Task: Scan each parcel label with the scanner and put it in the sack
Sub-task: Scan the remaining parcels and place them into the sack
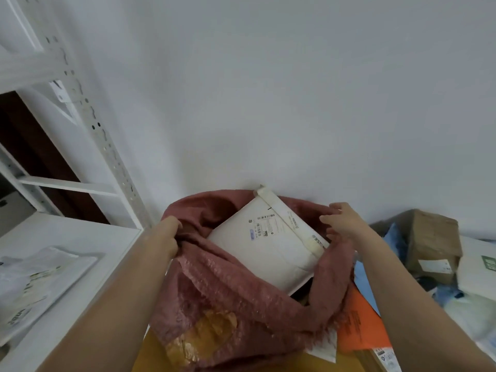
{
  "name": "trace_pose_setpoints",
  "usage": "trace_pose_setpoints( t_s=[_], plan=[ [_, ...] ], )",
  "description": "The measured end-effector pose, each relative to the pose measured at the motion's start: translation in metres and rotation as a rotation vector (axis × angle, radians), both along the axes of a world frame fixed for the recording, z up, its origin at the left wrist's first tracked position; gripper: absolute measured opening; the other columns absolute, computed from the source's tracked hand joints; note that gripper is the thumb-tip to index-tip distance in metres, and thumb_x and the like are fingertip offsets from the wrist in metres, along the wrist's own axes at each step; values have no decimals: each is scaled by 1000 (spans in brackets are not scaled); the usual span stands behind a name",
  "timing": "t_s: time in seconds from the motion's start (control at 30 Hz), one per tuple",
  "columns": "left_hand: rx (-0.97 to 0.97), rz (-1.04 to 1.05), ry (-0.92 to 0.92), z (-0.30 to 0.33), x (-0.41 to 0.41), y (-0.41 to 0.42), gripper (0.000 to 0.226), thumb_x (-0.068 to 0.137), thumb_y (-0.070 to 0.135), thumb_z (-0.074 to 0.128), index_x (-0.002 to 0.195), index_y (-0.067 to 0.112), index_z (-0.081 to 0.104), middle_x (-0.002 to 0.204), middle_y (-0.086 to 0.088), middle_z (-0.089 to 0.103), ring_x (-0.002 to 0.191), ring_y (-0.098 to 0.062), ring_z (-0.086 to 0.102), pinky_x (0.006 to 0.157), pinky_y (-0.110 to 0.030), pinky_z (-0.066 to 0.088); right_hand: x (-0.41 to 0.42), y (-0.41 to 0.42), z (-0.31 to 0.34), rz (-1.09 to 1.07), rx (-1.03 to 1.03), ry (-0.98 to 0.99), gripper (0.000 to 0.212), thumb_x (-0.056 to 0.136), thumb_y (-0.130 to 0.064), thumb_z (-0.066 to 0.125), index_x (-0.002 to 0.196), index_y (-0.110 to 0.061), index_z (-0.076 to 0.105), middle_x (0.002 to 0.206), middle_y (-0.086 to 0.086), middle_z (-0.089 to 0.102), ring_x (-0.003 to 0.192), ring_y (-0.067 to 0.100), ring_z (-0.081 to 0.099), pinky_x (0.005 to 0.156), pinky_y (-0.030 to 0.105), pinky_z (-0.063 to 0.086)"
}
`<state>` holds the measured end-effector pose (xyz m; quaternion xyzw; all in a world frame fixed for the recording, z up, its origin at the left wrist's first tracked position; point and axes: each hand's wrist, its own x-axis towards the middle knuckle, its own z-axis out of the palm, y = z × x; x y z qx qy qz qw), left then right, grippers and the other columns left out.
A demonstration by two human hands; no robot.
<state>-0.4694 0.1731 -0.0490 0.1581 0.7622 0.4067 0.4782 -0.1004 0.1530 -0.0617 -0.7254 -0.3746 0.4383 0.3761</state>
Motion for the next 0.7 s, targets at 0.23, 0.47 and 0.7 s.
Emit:
trace_pose_setpoints(
  t_s=[0.23,0.47,0.7],
  plan=[
    [125,-290,753,-21,11,42,90,69,23,59,148,24,16,153,-7,11,137,-38,16,114,-52,20,2,36,-23,15,-33,-387,47,81,-20,62,127,-15,56,129,12,48,107,35,60,97,46,50],
    [432,-724,940,-47,47,98,81,81,19,64,151,14,25,160,-12,19,147,-26,17,120,-45,16,4,88,-56,108,9,-224,69,90,-11,57,151,-13,25,148,14,36,116,34,58,98,43,50],
    [-78,-720,1027,-82,44,116,43,90,20,53,133,14,49,127,-14,58,122,-35,47,105,-50,27,7,89,-71,196,-105,-372,28,86,-27,71,97,-1,72,92,18,73,81,26,66,71,31,46]
  ],
)
